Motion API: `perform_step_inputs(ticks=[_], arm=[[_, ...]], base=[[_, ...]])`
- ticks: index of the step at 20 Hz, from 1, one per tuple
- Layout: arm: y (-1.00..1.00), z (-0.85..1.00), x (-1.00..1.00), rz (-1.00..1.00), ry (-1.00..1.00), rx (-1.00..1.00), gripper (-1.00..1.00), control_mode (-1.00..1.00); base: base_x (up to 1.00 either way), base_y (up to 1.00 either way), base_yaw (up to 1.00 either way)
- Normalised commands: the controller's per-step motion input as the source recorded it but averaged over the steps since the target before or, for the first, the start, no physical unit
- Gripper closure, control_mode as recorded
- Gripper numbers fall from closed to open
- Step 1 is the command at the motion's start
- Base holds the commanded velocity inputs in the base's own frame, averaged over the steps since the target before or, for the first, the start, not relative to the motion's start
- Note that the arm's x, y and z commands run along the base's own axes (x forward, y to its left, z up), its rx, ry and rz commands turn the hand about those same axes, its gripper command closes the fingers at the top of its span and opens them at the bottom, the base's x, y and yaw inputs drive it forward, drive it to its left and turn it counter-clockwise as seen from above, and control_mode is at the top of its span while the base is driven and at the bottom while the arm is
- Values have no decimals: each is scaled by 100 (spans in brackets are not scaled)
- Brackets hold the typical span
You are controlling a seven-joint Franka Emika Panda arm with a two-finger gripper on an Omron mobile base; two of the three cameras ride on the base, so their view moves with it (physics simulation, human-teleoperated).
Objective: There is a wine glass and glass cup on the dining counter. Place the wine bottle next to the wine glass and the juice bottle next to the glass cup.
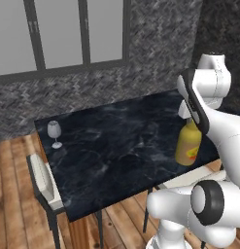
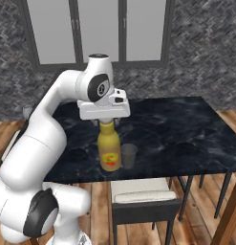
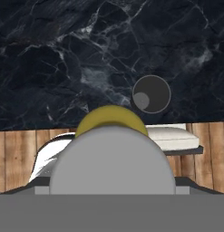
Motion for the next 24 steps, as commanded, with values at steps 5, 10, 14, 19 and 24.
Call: perform_step_inputs(ticks=[5,10,14,19,24], arm=[[0,0,0,0,0,0,100,100],[0,0,0,0,0,0,100,100],[0,0,0,0,0,0,100,100],[0,0,0,0,0,0,100,100],[0,0,0,0,0,0,100,100]], base=[[1,-3,0],[0,0,0],[0,0,0],[0,0,0],[0,0,0]])
